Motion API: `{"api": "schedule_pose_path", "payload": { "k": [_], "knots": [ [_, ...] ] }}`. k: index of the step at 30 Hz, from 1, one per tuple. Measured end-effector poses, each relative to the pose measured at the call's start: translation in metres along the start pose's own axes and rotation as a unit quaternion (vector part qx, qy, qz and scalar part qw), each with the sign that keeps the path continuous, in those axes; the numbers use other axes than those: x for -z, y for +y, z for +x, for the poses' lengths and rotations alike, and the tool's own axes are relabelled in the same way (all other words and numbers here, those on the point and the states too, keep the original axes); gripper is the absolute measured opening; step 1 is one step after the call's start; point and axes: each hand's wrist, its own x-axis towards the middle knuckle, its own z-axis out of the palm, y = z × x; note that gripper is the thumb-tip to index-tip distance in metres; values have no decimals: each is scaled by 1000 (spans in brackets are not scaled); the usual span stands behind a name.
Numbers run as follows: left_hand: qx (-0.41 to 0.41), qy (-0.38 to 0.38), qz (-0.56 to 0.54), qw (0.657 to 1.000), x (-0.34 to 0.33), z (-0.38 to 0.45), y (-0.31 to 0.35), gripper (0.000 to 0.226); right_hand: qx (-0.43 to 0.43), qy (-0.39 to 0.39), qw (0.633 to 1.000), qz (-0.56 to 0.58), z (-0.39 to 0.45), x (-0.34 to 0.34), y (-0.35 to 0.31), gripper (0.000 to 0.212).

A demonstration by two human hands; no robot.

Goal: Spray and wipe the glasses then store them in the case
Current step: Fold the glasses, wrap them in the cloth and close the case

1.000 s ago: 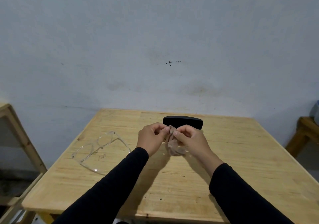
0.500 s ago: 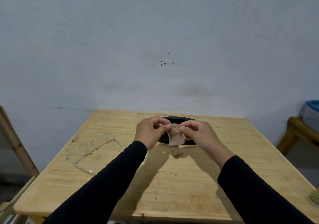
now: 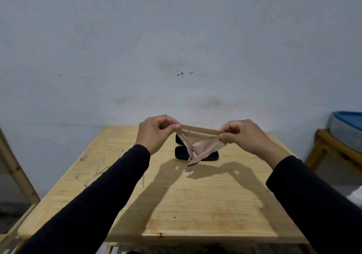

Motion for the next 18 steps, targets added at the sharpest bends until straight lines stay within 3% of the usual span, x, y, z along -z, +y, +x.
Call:
{"api": "schedule_pose_path", "payload": {
  "k": [7, 13, 15, 18],
  "knots": [
    [-12, 26, 23, 999, 1, 2, -5, 15, -13, 27, 999, 20, -3, 6, 5, 8],
    [50, -41, 56, 996, -13, 1, -24, 13, -69, -31, 997, 16, 5, 2, 21, 18],
    [64, -29, 55, 996, -20, 4, -26, 11, -75, -1, 997, 8, 9, -5, 25, 17],
    [43, 16, 33, 998, -27, 10, -20, 13, -41, 107, 993, 22, 16, -11, 30, 13]
  ]
}}
